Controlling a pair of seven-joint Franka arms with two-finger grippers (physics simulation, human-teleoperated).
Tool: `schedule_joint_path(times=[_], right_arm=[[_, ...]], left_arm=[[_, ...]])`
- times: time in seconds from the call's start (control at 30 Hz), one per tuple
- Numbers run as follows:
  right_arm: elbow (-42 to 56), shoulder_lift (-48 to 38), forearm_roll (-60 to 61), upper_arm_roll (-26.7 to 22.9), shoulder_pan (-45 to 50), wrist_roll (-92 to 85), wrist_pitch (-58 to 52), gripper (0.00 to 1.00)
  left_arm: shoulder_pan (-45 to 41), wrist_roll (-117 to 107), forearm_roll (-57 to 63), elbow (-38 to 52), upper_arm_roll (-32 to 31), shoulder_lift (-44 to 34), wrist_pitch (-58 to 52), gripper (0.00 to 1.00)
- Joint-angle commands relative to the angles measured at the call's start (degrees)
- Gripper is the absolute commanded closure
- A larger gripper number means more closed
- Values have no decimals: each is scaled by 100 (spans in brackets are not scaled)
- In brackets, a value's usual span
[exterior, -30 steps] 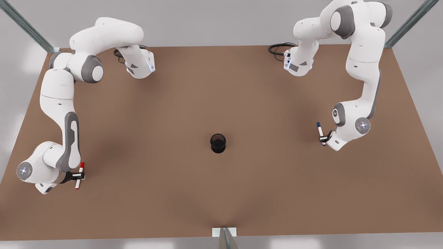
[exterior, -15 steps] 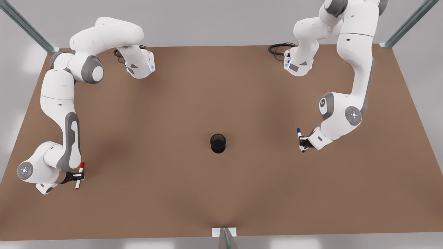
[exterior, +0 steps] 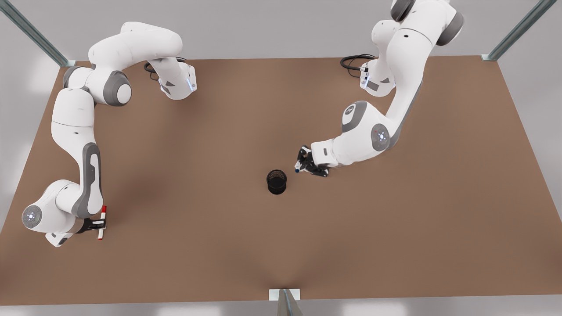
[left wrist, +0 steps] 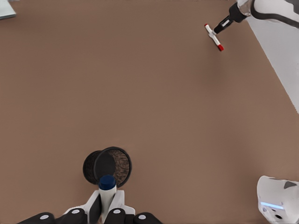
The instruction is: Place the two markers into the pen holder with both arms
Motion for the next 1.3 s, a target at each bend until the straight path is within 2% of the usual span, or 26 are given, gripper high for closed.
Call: schedule_joint_path(times=[0.0, 0.17, 0.33, 0.5, 0.53, 0.6, 0.67, 0.7, 0.77, 0.8, 0.9, 1.03, 1.1, 1.17, 1.27], right_arm=[[3, -5, -31, 8, 0, -13, 7, 70], [3, -5, -40, -1, 0, -13, 7, 72], [3, -40, -31, -1, 0, -13, -11, 74], [3, -119, -22, 25, 35, -13, -81, 74], [3, -330, -22, 51, 53, 13, -388, 74], [3, -831, -31, 842, -299, -66, -775, 74], [3, -1270, -14, 1343, -368, -504, -872, 74], [3, -1315, -31, 2046, -738, -646, -881, 74], [3, -1315, -22, 2573, -808, -1208, -863, 74], [3, -1297, -22, 2986, -923, -1288, -863, 74], [-6, -1262, -40, 3655, -800, -1279, -591, 74], [-199, -1262, -84, 4331, -791, -1340, 103, 74], [-348, -1262, -75, 4744, -712, -1349, 814, 74], [-665, -1244, -75, 4833, -633, -1358, 1404, 74], [-726, -1244, -75, 4938, -633, -1367, 1404, 74]], left_arm=[[-152, 1884, -187, 104, -17, 101, 831, 79], [-662, 2130, -328, 130, -202, 426, 2184, 79], [-724, 3211, -310, 342, -184, 752, 2879, 79], [-812, 3730, -292, -106, -176, 752, 3503, 79], [-820, 3739, -301, -247, -184, 752, 3661, 79], [-838, 3748, -319, -309, -176, 752, 3697, 79], [-759, 3853, -319, -414, -176, 708, 3697, 79], [-750, 3871, -310, -484, -184, 708, 3697, 79], [-689, 3985, -319, -669, -184, 655, 3697, 79], [-689, 3994, -328, -704, -184, 664, 3706, 79], [-724, 3985, -336, -731, -184, 717, 3714, 79], [-820, 3985, -477, -810, -184, 761, 3872, 79], [-856, 3985, -477, -819, -184, 787, 3881, 79], [-943, 3985, -477, -810, -184, 883, 4039, 79], [-1023, 3985, -468, -810, -176, 954, 4127, 79]])
